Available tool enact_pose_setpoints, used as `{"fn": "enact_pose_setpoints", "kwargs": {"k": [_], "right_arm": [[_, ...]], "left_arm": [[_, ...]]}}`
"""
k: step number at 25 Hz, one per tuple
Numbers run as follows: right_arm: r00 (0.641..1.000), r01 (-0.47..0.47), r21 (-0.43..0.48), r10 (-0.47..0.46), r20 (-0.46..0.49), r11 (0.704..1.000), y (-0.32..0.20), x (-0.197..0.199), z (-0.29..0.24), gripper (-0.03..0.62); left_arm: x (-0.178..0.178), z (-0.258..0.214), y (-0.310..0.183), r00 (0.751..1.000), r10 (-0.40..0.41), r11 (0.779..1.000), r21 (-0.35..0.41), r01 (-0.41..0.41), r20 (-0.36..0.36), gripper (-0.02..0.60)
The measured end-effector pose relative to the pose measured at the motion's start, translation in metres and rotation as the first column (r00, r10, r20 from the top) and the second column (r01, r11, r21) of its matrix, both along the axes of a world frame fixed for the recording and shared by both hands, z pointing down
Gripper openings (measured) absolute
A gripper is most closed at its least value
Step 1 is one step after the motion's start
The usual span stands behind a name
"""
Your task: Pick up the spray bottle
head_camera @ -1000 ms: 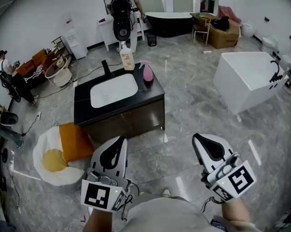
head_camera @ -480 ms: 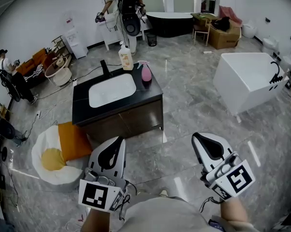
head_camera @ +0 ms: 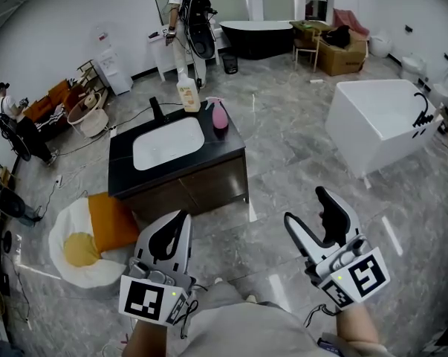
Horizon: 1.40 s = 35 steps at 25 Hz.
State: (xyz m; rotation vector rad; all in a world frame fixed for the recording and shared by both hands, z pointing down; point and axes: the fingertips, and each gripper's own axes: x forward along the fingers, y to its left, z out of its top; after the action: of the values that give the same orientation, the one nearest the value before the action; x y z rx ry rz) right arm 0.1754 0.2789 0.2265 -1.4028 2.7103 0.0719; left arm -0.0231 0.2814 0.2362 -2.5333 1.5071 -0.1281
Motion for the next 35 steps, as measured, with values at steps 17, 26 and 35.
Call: {"fn": "enact_pose_setpoints", "kwargs": {"k": [17,26,35], "right_arm": [[1.000,-0.018,-0.047,0.017,-0.006,0.999,-0.078,-0.006,0.037,0.311],[0.999,-0.044,-0.094,0.044,-0.004,0.995,-0.153,-0.019,0.060,0.311],[0.995,-0.073,-0.163,0.060,-0.084,0.984,-0.260,-0.058,0.075,0.311]], "left_arm": [[-0.001,0.037,-0.085,1.000,0.019,0.999,-0.028,-0.019,0.006,0.023],[-0.018,0.057,-0.172,0.999,0.037,0.998,-0.061,-0.035,0.035,0.023],[-0.058,0.061,-0.276,0.999,0.045,0.995,-0.088,-0.043,0.021,0.023]]}}
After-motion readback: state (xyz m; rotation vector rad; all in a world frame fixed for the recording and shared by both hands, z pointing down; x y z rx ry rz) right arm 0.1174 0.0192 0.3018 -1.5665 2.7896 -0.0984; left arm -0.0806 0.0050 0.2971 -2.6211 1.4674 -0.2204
